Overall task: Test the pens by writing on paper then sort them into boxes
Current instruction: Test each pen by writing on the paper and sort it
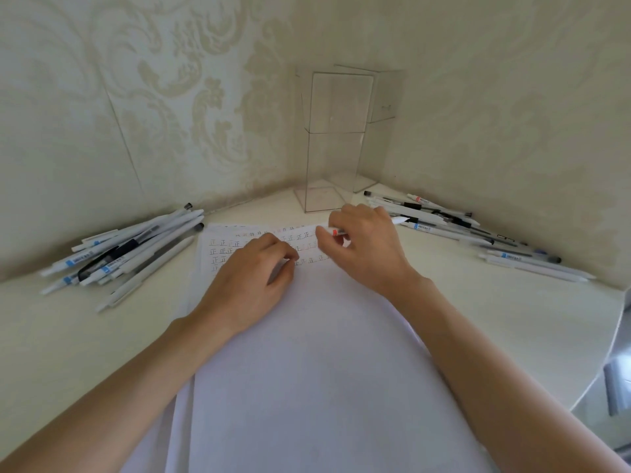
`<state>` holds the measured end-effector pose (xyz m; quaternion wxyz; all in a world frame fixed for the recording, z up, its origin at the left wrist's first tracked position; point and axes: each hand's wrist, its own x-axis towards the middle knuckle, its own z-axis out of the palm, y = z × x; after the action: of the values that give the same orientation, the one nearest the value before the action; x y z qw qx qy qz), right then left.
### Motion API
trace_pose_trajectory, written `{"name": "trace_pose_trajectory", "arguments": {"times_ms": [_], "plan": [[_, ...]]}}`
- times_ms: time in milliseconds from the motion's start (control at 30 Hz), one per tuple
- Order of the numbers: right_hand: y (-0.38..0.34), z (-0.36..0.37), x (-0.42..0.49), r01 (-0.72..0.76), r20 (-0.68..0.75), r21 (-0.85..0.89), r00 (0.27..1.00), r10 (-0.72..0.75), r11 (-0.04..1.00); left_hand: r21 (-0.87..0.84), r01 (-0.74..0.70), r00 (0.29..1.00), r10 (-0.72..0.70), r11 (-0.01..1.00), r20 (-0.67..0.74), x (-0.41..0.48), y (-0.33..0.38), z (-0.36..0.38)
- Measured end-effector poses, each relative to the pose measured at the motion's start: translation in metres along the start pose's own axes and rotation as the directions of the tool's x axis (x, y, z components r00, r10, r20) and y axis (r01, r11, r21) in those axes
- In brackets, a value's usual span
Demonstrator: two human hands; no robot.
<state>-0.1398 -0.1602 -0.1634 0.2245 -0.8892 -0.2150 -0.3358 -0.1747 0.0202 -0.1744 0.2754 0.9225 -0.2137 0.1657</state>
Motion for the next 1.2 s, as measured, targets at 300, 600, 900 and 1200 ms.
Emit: {"name": "trace_pose_trajectory", "arguments": {"times_ms": [300, 600, 900, 1200], "plan": [[0.002, -0.027, 0.007, -0.231, -0.114, 0.42, 0.946, 0.303, 0.878, -0.037, -0.281, 0.897, 0.276, 0.959, 0.347, -0.006, 0.006, 0.005], [0.01, -0.024, 0.008, -0.511, 0.211, 0.55, 0.851, 0.482, 0.661, 0.099, -0.339, 0.896, 0.289, 0.936, 0.336, 0.001, 0.02, 0.013], [0.022, -0.009, 0.003, -0.59, 0.297, 0.512, 0.804, 0.515, 0.624, -0.001, -0.301, 0.874, 0.276, 0.954, 0.401, 0.002, 0.018, 0.02], [0.025, 0.002, 0.002, -0.528, 0.298, 0.402, 0.848, 0.438, 0.749, 0.039, -0.304, 0.866, 0.259, 0.952, 0.427, 0.003, 0.02, 0.019]]}}
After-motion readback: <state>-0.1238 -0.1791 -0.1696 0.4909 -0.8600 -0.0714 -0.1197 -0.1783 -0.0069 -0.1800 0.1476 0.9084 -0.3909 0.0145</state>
